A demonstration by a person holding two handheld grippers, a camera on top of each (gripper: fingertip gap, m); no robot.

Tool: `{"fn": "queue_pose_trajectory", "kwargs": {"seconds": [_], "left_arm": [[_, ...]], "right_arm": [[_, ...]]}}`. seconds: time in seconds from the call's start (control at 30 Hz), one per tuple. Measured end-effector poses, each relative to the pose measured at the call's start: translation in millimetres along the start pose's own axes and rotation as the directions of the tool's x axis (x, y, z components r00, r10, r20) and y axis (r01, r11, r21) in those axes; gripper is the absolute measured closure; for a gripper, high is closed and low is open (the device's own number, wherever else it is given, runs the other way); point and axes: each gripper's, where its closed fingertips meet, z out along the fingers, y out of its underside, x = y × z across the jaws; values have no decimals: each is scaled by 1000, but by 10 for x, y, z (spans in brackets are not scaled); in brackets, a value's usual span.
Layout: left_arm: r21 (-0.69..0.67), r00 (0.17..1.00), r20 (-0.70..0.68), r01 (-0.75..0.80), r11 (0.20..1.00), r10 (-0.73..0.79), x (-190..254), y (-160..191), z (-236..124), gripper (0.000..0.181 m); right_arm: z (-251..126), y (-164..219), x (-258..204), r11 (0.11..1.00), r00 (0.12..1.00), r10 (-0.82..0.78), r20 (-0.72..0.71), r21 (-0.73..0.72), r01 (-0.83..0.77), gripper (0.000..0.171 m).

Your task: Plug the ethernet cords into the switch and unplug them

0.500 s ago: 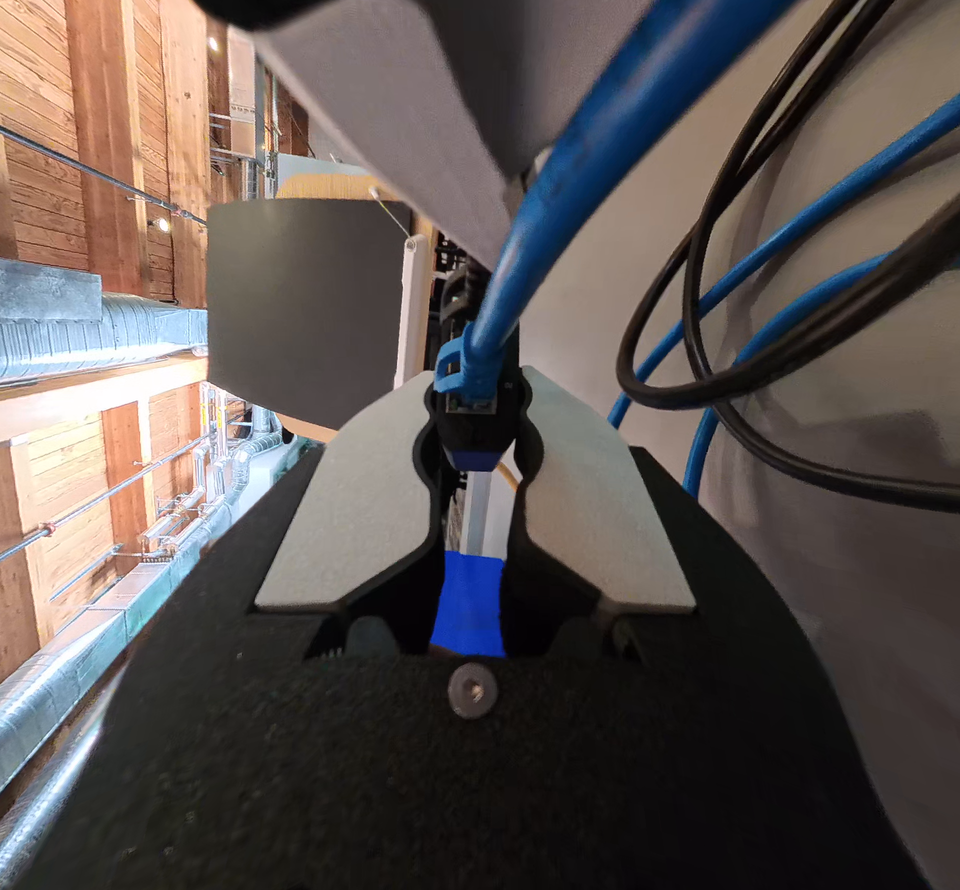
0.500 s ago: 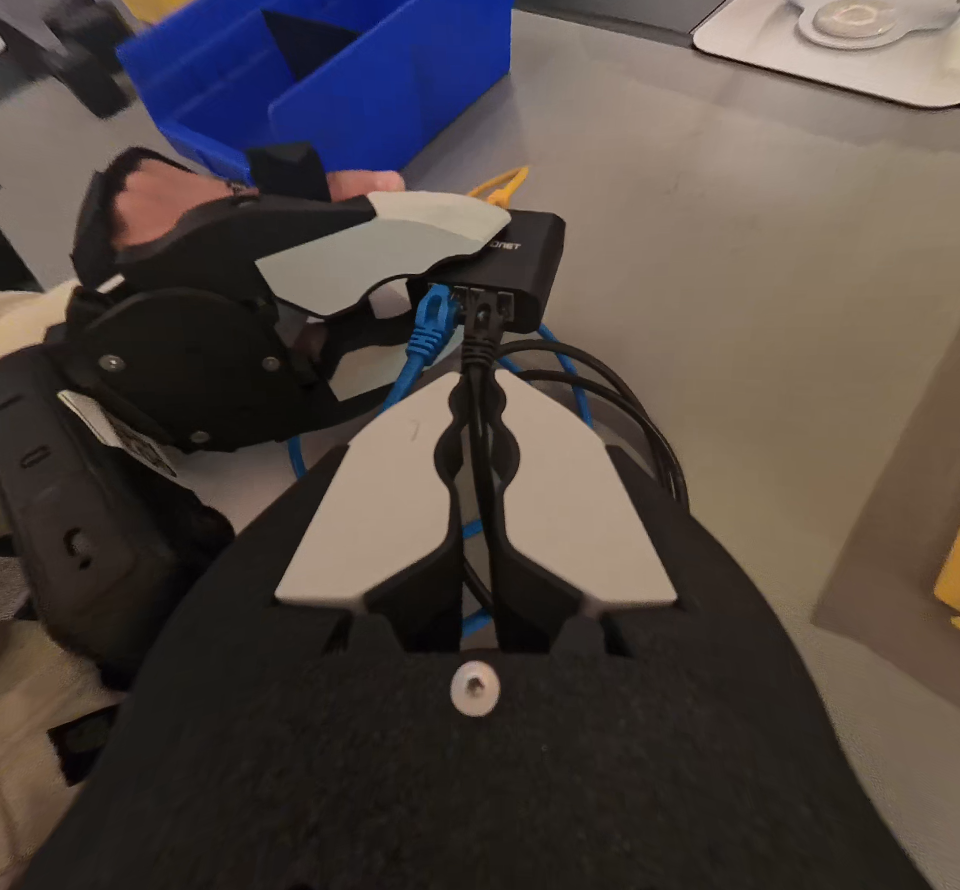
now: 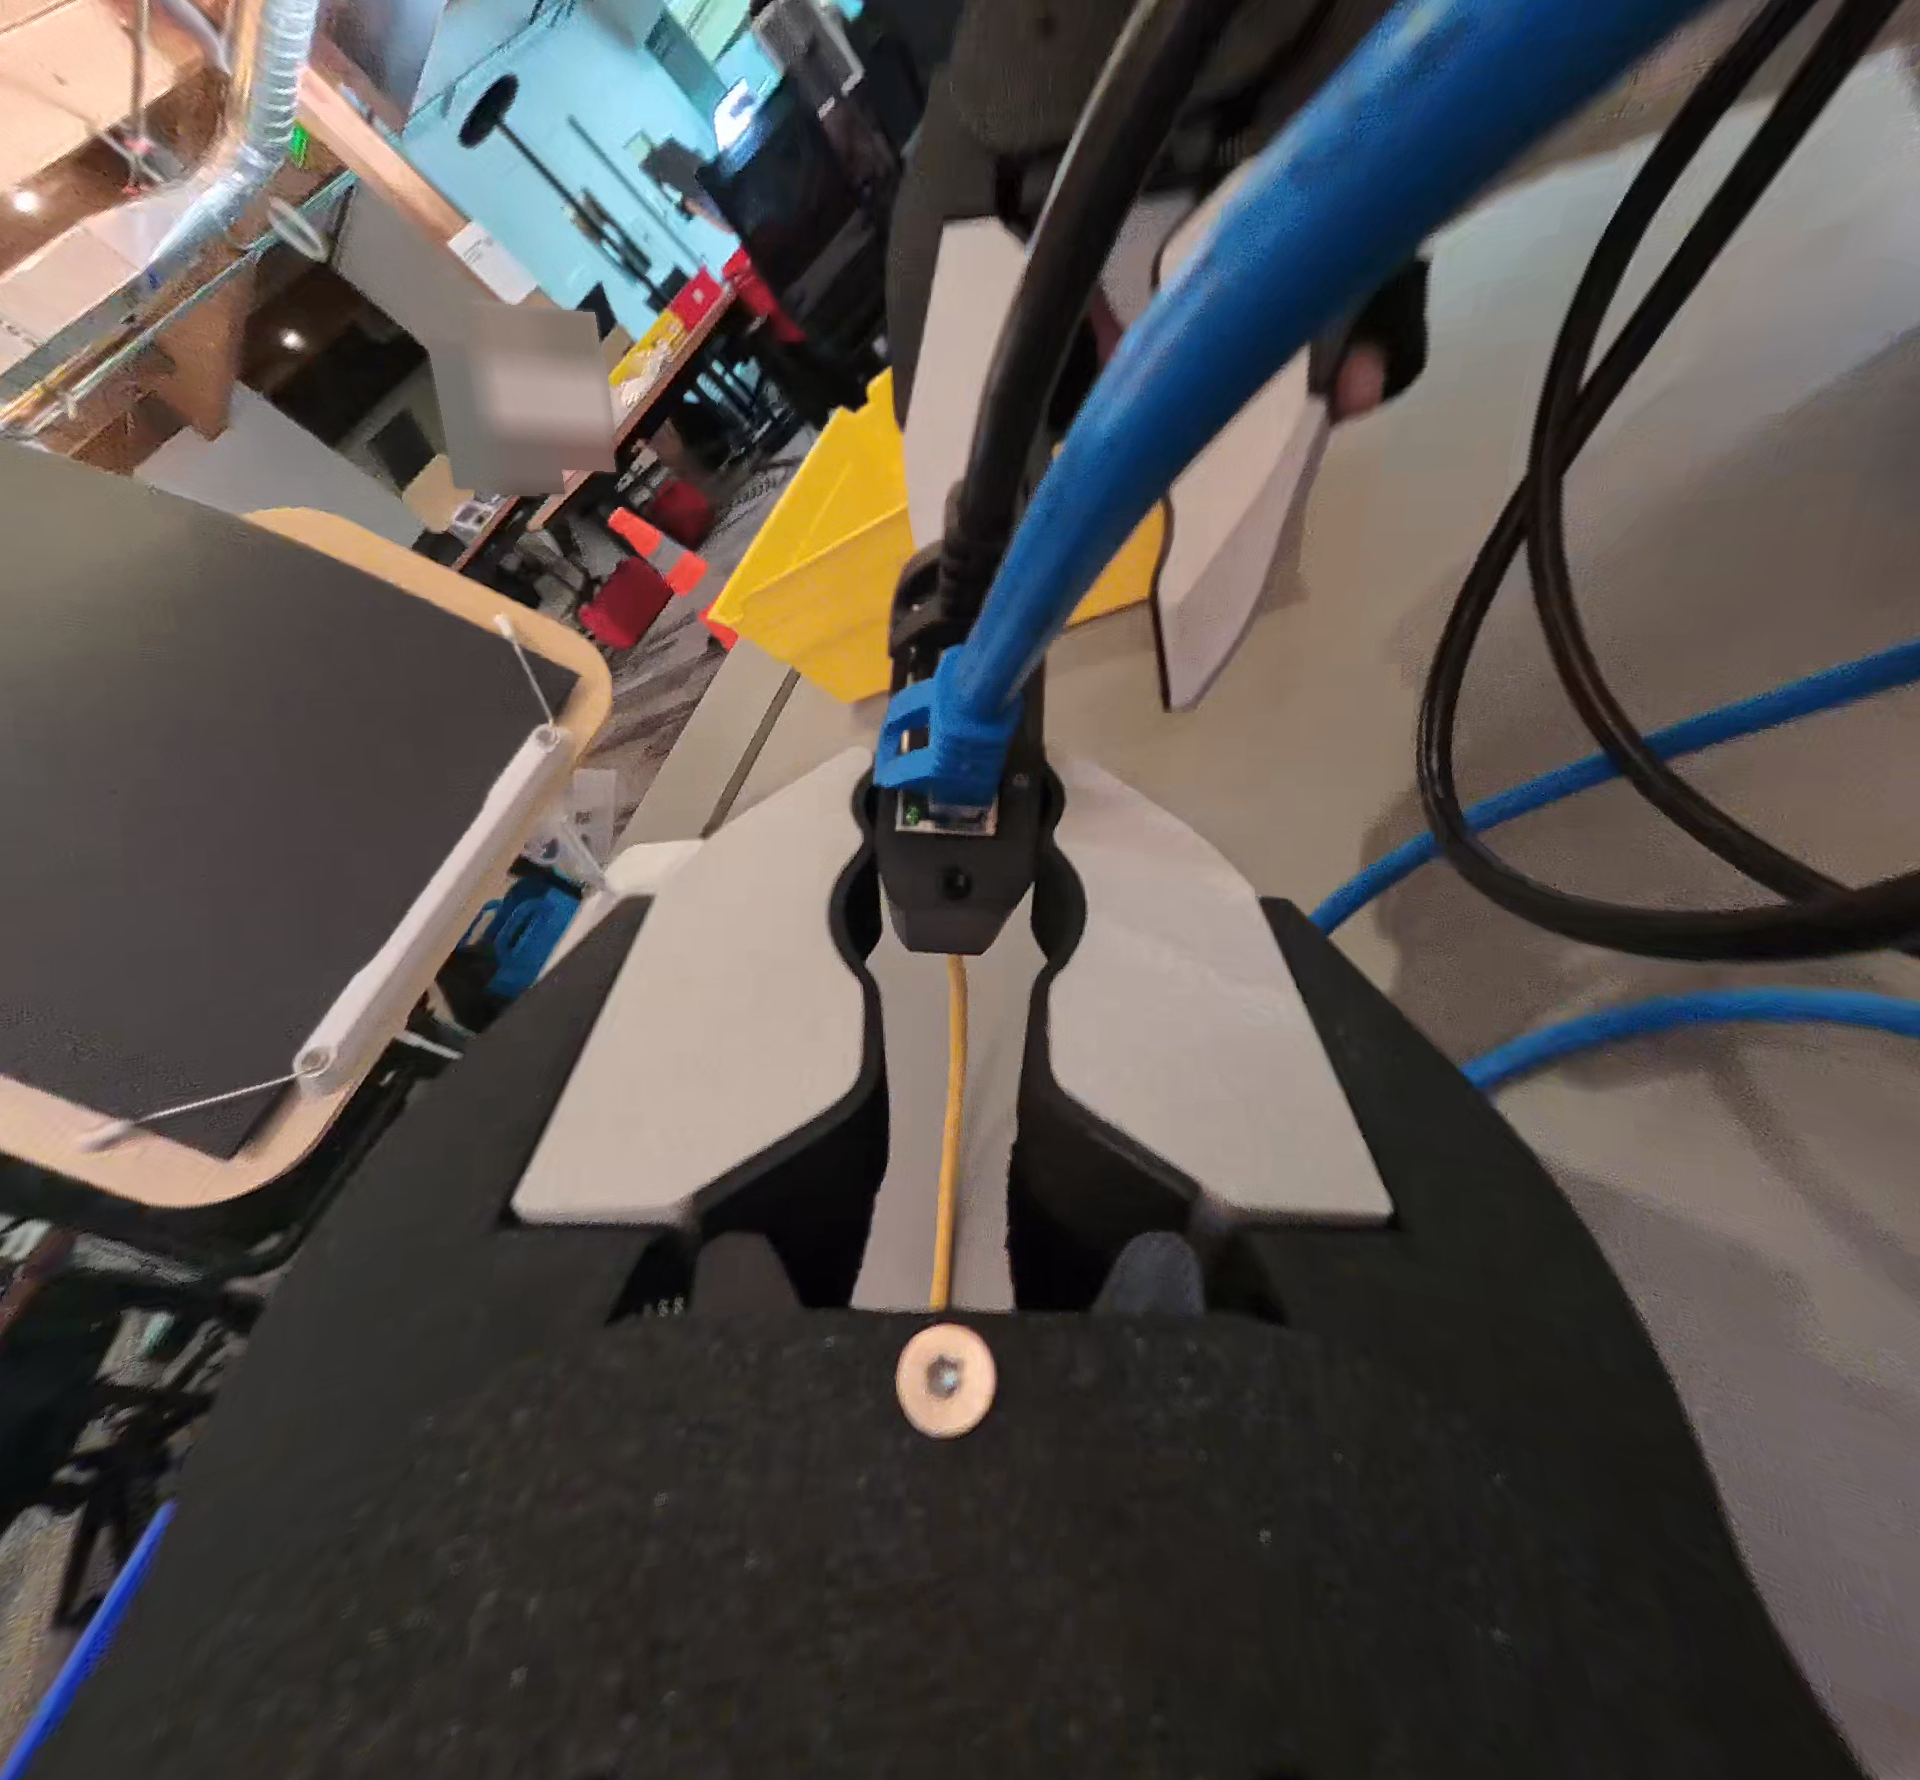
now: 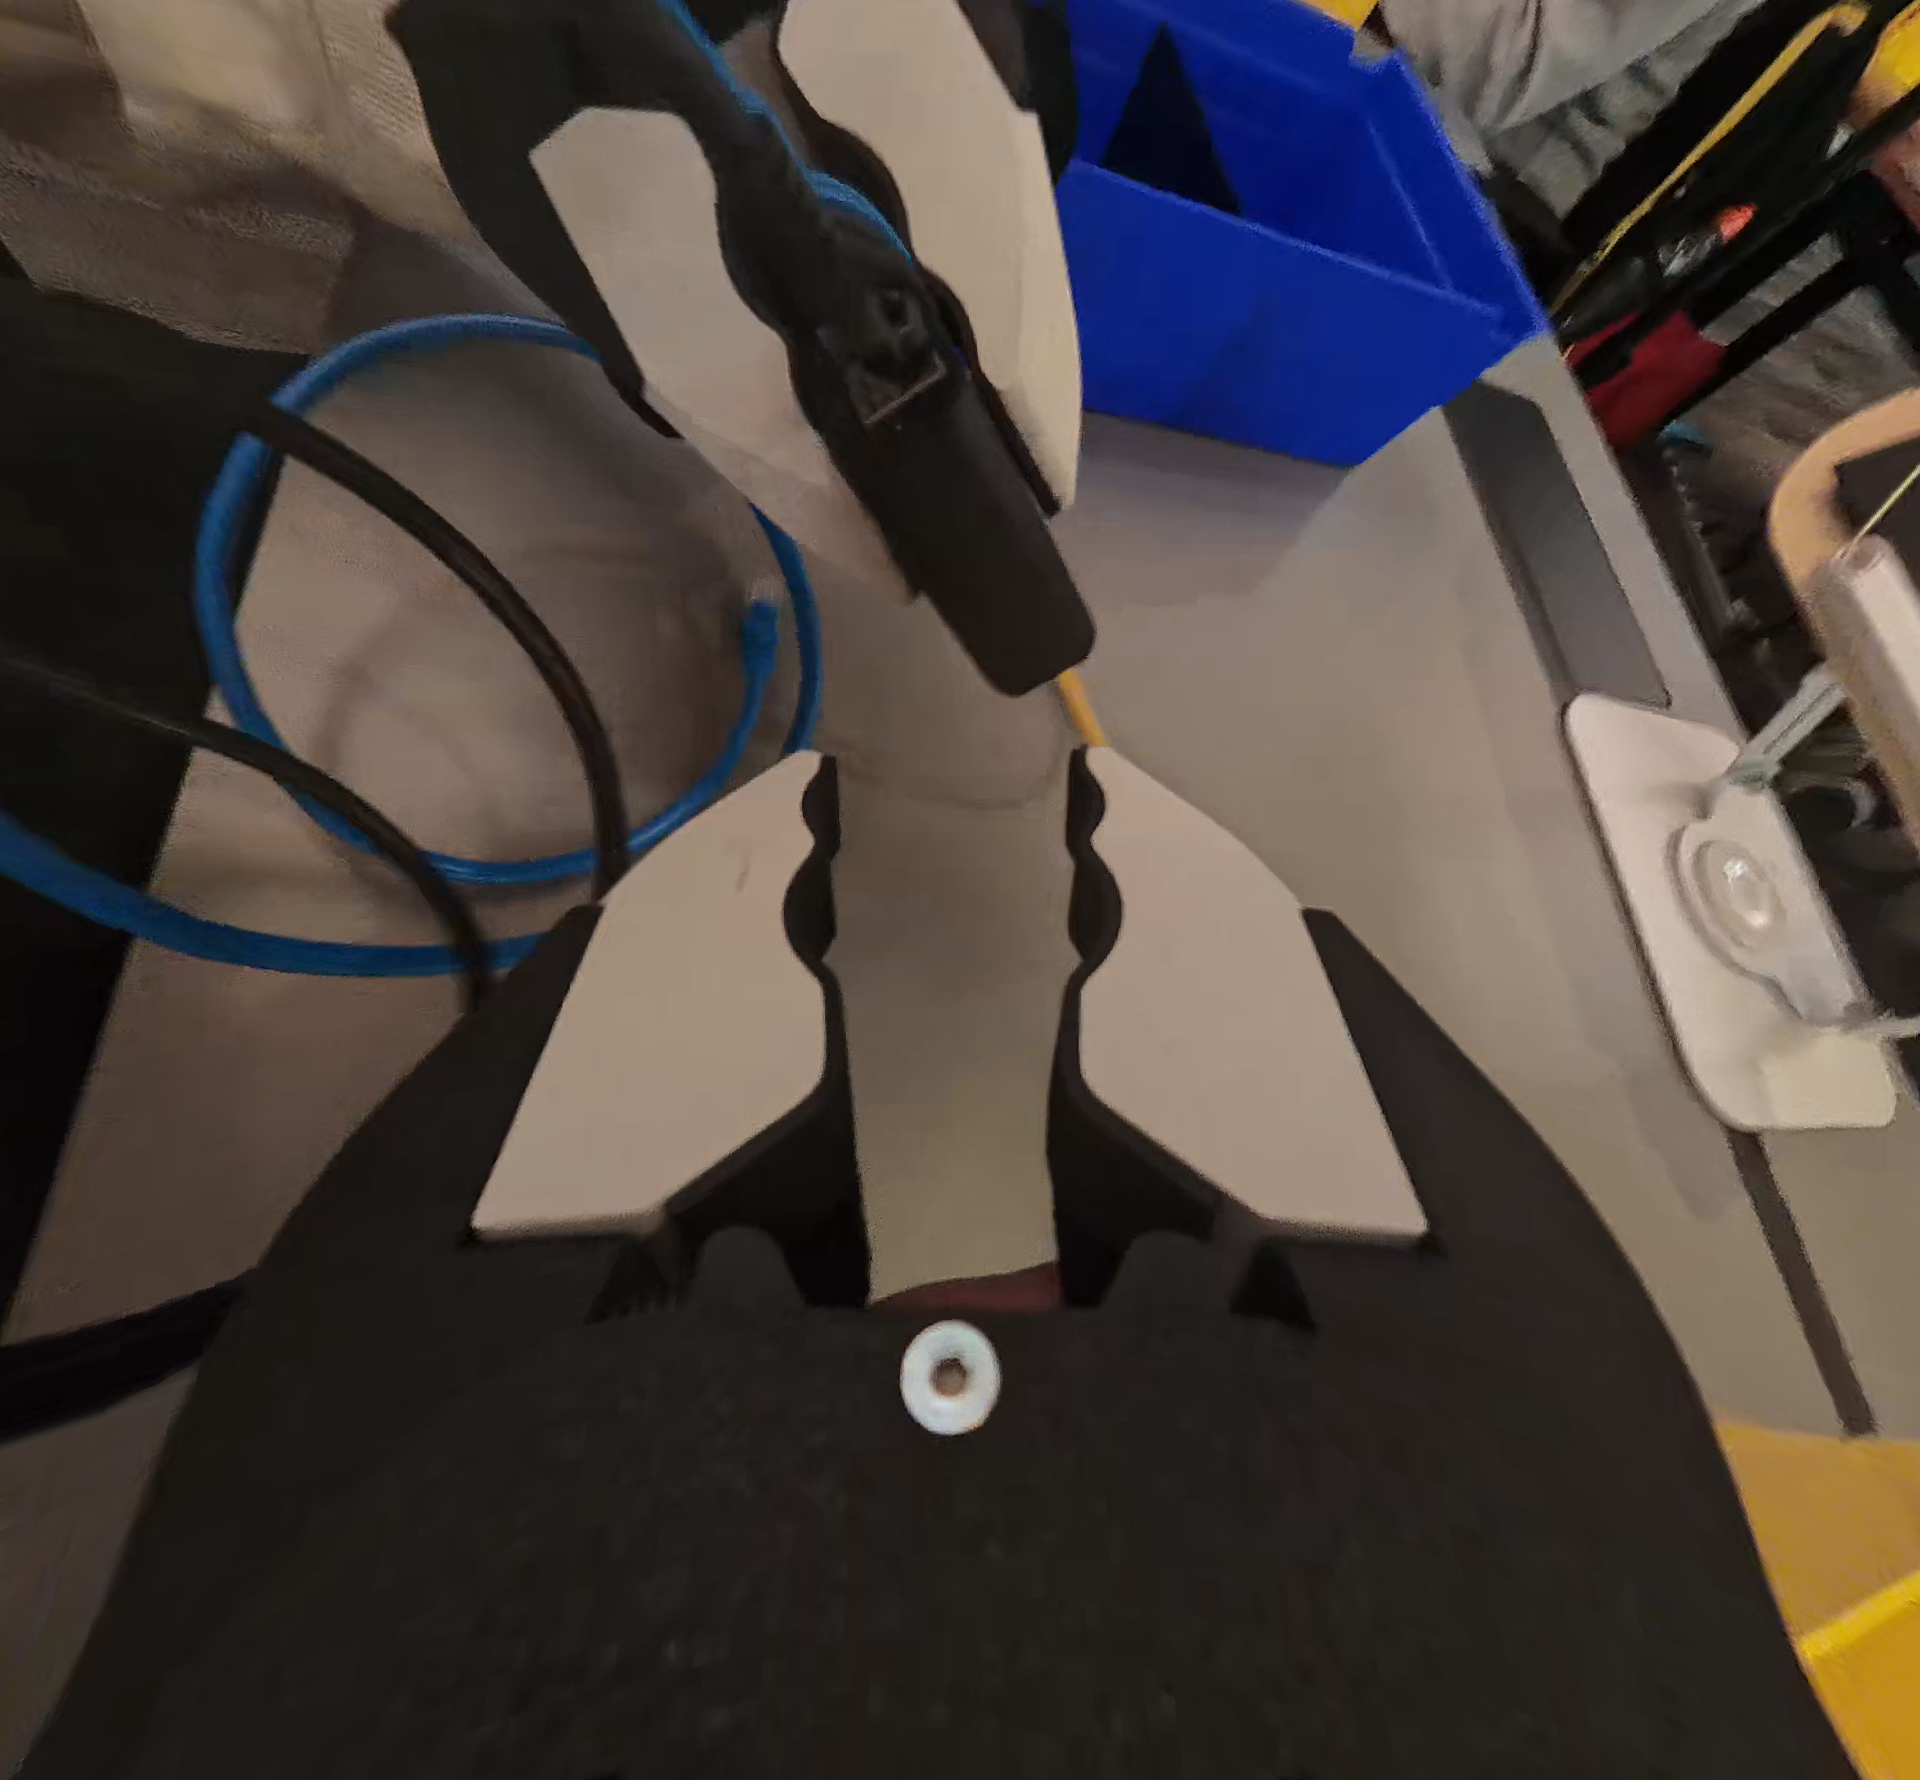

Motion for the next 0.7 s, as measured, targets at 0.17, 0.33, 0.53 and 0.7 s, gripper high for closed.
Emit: {"fn": "queue_pose_trajectory", "kwargs": {"seconds": [0.17, 0.33, 0.53, 0.7], "left_arm": [[82, 997, -75, 38, 996, -32, 35, -124, -67, 157], [39, 984, -121, 137, 990, -131, 109, -22, -32, 154], [-70, 829, -200, 520, 852, -522, 83, 160, -96, 146], [-129, 845, -179, 488, 864, -504, 159, 270, -42, 146]], "right_arm": [[126, -238, 37, 974, 972, -211, -105, 64, 218, 132], [220, -226, 44, 940, 935, -340, -103, -20, 339, 146], [163, -94, 213, 937, 929, -345, -132, -103, 333, 147], [234, -42, 201, 931, 924, -347, -158, -173, 320, 146]]}}
